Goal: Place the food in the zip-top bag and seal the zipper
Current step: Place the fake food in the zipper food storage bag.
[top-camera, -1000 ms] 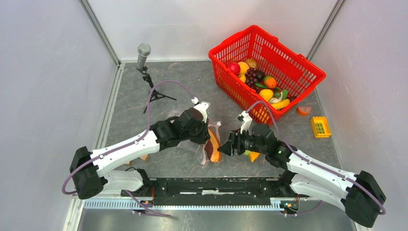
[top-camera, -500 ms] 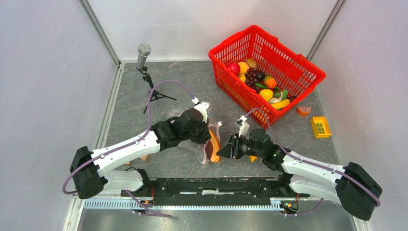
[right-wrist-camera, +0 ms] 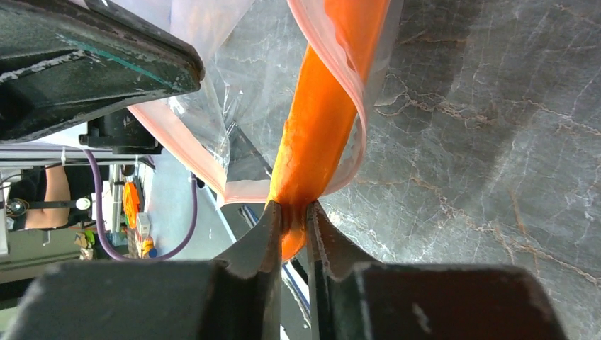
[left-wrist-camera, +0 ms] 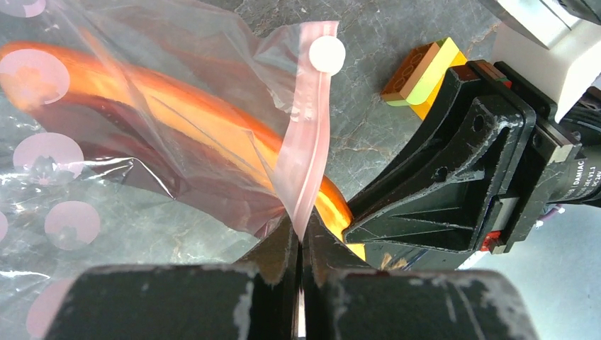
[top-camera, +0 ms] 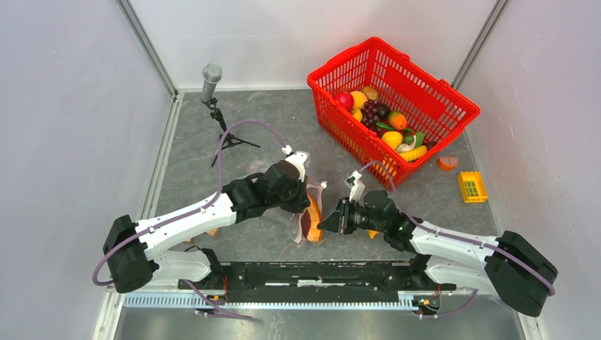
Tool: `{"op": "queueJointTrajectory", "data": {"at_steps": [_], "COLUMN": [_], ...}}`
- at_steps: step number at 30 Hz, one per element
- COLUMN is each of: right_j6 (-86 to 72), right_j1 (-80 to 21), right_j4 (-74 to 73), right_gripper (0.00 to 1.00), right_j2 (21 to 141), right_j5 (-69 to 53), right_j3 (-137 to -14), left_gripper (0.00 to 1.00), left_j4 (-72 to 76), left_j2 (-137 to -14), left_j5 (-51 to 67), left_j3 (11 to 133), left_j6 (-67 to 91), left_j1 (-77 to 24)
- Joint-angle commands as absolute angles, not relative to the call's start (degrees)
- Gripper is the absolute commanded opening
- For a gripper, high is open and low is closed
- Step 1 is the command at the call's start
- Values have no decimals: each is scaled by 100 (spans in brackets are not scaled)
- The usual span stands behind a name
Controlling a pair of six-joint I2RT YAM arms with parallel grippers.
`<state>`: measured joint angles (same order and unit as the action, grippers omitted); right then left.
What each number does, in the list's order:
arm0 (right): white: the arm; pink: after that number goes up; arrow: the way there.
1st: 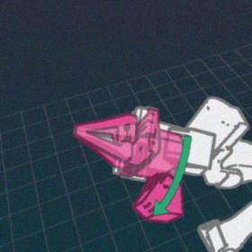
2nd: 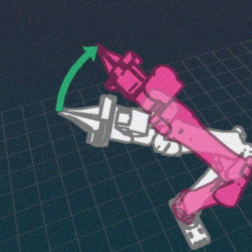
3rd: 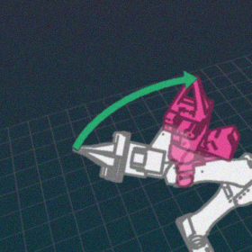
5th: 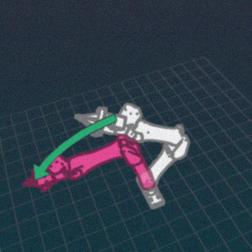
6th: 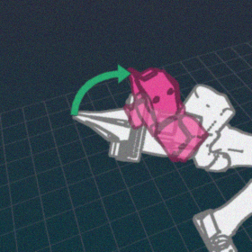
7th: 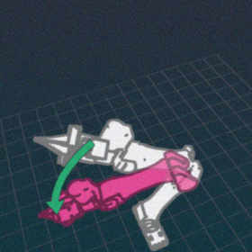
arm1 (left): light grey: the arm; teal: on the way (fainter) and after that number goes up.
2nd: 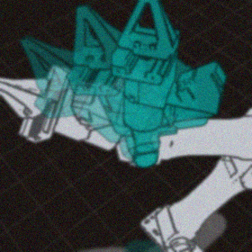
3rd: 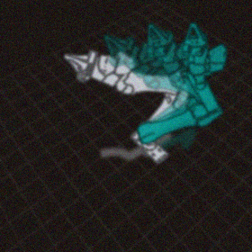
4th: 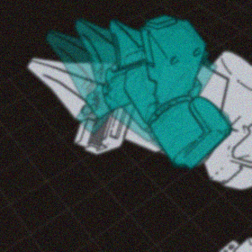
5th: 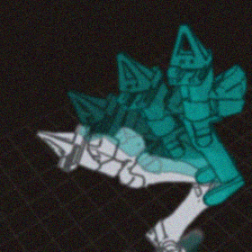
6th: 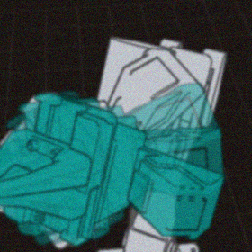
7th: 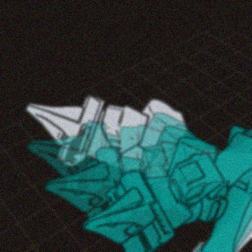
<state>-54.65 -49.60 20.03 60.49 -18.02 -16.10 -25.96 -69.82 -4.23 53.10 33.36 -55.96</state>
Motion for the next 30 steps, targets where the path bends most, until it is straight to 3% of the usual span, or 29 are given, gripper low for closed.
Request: {"op": "queueJointTrajectory", "data": {"at_steps": [1, 8, 14, 21, 26, 30], "right_j6": [-5310, -5493, -5831, -5570, -5390, -4946], "right_j1": [-5028, -5027, -5026, -4988, -4980, -4984], "right_j4": [2020, 2598, 3140, 2818, 4134, 3701], "right_gripper": [11, 0, 0, 0, 0, 0], "right_j2": [5959, 5433, 4938, 5419, 5692, 5933], "right_j5": [-1642, -1683, -1016, -927, -911, -1177], "right_j3": [-1669, -1458, -1341, -1976, -1779, -2280], "left_gripper": [2, 2, 2, 2, 2, 2], "left_j4": [-2285, -2285, -2276, -2371, -1933, -1987], "left_j2": [-6943, -7009, -6965, -6827, -6444, -6270], "left_j5": [-430, -400, 552, 811, 1373, 1623], "left_j3": [5291, 5250, 5421, 5518, 5611, 5829], "left_j6": [3551, 3477, 3226, 3264, 3665, 3587], "left_j1": [-5590, -5588, -5599, -5606, -5599, -5602]}}
